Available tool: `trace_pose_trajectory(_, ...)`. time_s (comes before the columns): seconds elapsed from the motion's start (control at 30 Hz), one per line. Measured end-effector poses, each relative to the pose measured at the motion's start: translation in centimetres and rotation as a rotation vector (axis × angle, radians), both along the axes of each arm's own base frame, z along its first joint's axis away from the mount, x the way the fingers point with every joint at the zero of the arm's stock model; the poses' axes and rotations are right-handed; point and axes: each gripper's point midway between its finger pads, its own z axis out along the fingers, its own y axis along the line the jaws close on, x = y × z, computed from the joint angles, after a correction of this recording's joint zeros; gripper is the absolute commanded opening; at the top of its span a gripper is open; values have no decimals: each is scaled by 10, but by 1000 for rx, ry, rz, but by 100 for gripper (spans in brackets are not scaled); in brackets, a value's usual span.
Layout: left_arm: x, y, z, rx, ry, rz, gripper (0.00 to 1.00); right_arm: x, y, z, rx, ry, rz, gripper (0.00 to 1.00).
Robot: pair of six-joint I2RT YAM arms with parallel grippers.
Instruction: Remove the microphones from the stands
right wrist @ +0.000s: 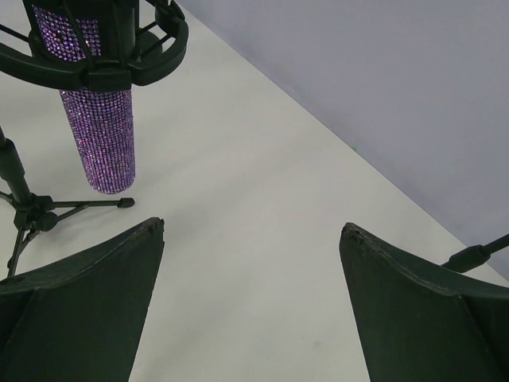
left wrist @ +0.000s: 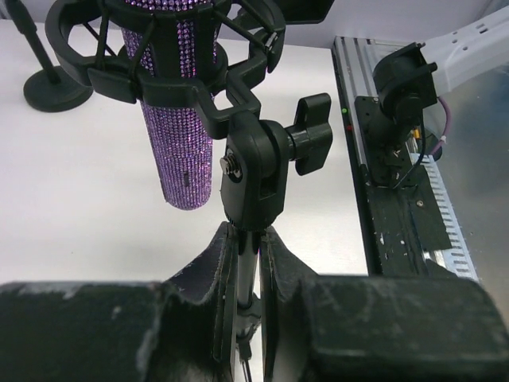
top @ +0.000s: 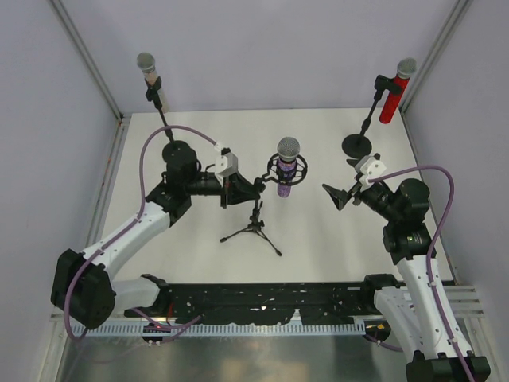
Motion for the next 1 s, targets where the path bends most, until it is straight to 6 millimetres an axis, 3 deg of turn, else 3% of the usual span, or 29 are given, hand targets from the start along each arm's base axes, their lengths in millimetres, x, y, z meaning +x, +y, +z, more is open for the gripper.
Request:
trace_pose_trajectory(0.23, 1, 5, 0, -23, -4, -62, 3, -1, 2, 0, 0, 1, 13, 95)
trace_pose_trajectory(0.33, 2, 7, 0, -29, -8, -73, 10, -2, 2, 0, 1, 2, 15, 95)
trace_pose_trajectory(0.53, 4, 12, 1, -42, -30, -80, 41, -2, 2, -1, 2, 4, 19, 95)
trace_pose_trajectory(0.6, 5, 13, 4, -48, -51, -79, 57, -2, 2, -2, 3, 8, 21, 95)
trace_pose_trajectory(0.73, 4, 16, 8, -53, -82, -75, 78, -3, 3, -5, 4, 14, 25, 95)
trace_pose_trajectory(0.93, 1, 22, 13, -52, -142, -42, 99, -4, 4, -5, 10, 20, 32, 95)
trace_pose_trajectory(1.0, 1, 25, 14, -46, -161, -16, 99, -4, 4, -5, 13, 22, 33, 95)
